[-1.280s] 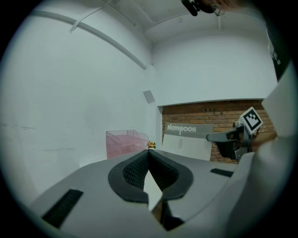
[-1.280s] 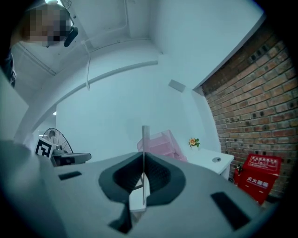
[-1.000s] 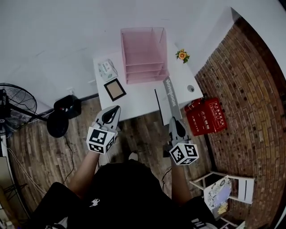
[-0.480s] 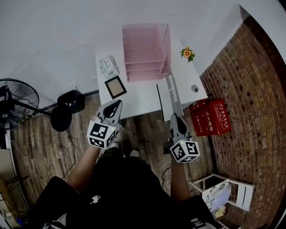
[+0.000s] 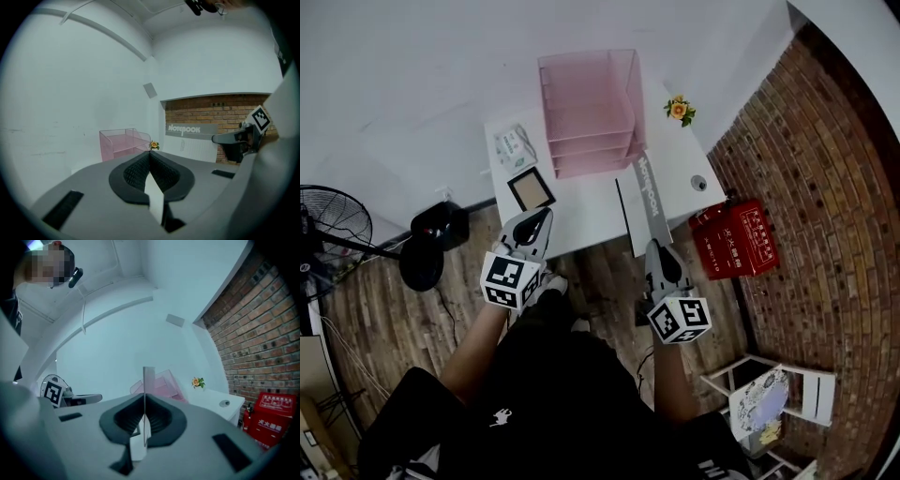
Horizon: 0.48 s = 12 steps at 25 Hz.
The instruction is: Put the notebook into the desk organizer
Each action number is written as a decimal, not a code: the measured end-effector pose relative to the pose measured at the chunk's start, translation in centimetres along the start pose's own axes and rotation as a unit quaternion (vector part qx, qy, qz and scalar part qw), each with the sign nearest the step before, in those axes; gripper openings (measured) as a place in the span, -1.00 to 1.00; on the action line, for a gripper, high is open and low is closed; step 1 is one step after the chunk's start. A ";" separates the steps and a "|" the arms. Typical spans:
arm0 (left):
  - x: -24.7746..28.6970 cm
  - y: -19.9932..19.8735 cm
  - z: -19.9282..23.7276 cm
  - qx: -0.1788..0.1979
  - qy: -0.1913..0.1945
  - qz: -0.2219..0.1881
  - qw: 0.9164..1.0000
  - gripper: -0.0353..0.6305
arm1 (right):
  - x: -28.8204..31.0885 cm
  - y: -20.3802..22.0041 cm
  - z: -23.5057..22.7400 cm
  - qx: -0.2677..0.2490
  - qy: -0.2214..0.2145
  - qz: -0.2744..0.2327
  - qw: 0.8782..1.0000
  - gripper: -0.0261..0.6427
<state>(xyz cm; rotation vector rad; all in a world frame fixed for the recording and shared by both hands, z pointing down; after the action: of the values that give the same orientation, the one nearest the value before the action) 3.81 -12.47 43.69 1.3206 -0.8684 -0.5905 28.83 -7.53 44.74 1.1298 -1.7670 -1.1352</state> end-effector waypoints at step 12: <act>6.1 -2.4 5.6 0.001 0.045 -0.031 0.998 -0.89 | 6.1 -3.1 1.9 -0.027 0.022 -0.019 0.999 -0.89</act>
<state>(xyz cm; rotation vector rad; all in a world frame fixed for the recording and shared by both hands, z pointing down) 2.94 -20.95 42.72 1.3707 -0.7570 -0.5748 25.89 -13.41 41.94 1.1522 -1.6779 -1.1656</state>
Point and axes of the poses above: the fingertips, and each gripper's own axes: x forward along the fingers, z to its left, y out of its underside, the point moved 4 cm from there along -x, backward along the fingers, and after that the axes turned 5 degrees about y, right-handed, at the moved point
